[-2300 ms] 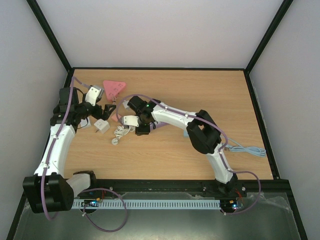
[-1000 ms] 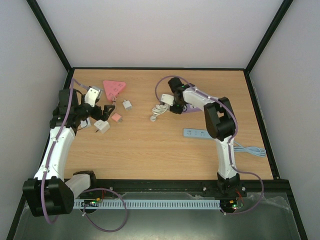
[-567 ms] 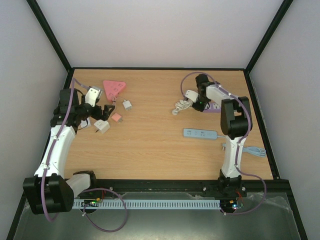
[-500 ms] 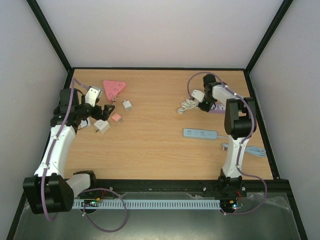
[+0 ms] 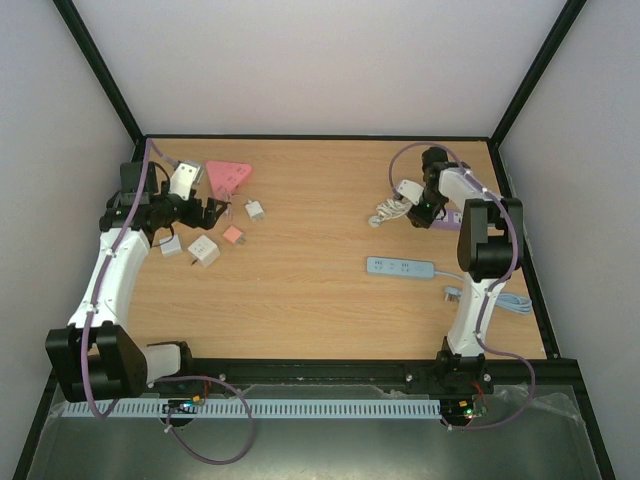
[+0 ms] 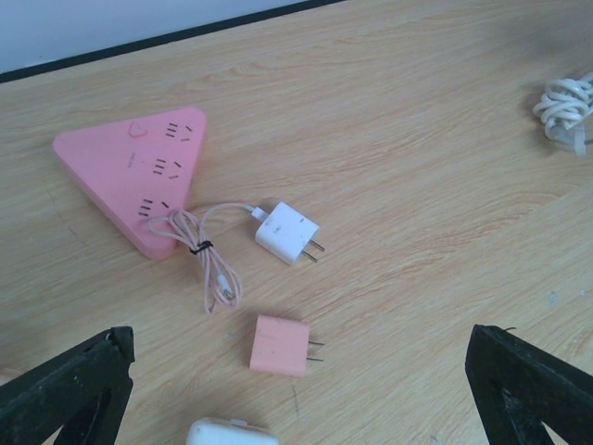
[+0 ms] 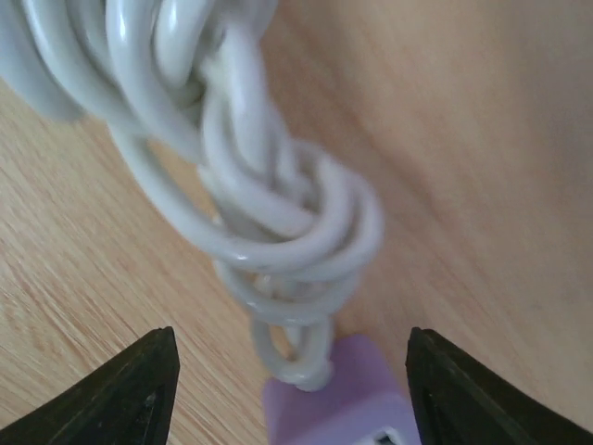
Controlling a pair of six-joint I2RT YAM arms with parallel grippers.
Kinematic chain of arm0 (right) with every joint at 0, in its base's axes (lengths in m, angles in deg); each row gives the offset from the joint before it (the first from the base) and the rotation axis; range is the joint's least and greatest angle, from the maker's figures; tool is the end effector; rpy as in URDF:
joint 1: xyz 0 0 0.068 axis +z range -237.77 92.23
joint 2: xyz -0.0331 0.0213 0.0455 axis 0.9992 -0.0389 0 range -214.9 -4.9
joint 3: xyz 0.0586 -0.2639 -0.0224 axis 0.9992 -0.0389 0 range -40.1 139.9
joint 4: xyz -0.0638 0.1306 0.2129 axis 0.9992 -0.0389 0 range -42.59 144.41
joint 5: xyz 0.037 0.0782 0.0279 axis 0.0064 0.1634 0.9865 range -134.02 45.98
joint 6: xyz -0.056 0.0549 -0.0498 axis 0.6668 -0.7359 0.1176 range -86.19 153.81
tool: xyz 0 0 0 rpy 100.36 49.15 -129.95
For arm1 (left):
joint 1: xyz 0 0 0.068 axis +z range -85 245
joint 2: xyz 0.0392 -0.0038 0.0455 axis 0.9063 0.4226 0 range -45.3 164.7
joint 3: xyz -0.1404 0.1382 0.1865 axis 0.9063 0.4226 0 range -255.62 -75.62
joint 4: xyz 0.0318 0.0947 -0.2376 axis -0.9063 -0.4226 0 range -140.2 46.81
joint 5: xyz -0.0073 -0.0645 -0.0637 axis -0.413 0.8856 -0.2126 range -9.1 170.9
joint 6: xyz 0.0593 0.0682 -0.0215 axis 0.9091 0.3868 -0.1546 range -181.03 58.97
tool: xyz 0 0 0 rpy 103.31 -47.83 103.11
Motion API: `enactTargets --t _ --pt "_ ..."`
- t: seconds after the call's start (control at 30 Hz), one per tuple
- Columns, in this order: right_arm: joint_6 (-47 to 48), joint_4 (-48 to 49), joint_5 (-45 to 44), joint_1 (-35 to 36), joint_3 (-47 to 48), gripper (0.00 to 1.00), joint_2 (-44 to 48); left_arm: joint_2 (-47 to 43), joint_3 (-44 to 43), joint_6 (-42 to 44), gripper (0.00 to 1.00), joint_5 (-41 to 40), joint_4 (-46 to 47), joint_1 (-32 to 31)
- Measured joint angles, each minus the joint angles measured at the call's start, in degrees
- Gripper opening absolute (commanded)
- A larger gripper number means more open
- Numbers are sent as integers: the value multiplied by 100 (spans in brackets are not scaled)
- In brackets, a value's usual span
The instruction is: Pull the plug off the socket
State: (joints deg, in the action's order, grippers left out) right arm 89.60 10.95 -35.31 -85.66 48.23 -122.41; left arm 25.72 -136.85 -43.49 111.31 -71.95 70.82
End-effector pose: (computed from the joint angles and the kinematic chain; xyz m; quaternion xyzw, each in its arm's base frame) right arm 0.4269 0.0284 0.1316 -0.4871 0.8570 -0.0010 0.1682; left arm 0.2995 -0.0120 0.2888 0.2020 0.8532 -0.1466 0.4580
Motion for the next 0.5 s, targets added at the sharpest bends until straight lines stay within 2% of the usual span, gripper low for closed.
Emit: enactTargets --t 0.13,0.23,0.27,0.5 --pt "-131 -295 184 4 599 84 125 234 -485 13 100 -160 -315 0" --pt "-297 -479 407 4 1014 99 369 535 -1080 15 100 -306 -621 0" --pt "-402 -605 658 4 1338 98 719 778 -1652 -4 100 -505 -761 0" --pt "-1058 -697 1268 4 1432 98 1624 1043 -2645 -173 100 -977 -1134 0"
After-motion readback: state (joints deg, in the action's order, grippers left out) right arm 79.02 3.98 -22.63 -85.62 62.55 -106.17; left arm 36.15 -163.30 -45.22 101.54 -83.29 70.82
